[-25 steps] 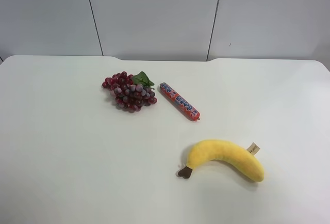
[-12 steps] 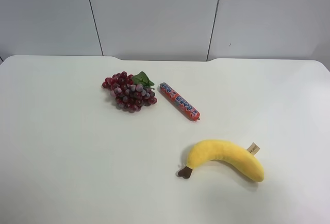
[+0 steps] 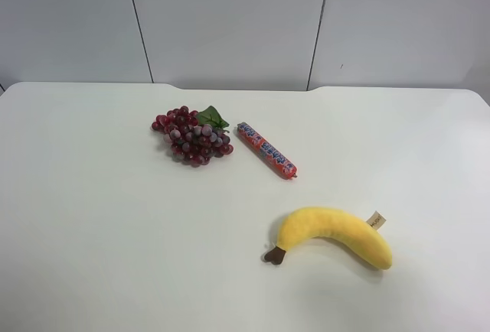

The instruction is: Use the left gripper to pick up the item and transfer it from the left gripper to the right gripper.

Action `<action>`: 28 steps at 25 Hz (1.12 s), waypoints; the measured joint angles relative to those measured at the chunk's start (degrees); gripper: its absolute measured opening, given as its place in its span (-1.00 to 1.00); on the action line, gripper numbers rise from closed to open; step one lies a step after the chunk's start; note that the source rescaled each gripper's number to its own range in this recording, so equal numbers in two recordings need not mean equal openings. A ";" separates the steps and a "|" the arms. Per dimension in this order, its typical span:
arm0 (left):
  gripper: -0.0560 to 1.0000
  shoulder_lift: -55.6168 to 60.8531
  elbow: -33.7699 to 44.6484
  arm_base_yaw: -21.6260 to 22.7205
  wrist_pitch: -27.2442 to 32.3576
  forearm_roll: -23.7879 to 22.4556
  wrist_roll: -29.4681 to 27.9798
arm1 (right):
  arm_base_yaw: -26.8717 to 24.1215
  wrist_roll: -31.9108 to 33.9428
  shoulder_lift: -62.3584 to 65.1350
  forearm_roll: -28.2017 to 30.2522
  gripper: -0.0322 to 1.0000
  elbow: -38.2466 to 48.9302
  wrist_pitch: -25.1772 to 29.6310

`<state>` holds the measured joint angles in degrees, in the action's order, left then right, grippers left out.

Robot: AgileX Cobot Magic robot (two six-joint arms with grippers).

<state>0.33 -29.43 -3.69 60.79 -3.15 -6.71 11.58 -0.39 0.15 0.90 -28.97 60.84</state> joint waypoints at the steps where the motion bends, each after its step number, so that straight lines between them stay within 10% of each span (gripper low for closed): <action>1: 1.00 0.00 0.00 0.00 0.00 0.00 0.00 | -0.26 0.39 0.00 0.00 1.00 0.00 0.00; 9: 1.00 0.00 0.00 6.04 0.00 0.00 0.00 | -12.27 0.39 0.00 0.00 1.00 0.00 -0.02; 28: 1.00 0.00 0.00 6.63 0.00 0.00 0.00 | -12.62 0.39 0.00 0.00 1.00 0.00 -0.07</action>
<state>0.33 -29.43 2.94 60.79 -3.15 -6.71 -1.04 0.00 0.15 0.90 -28.97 60.77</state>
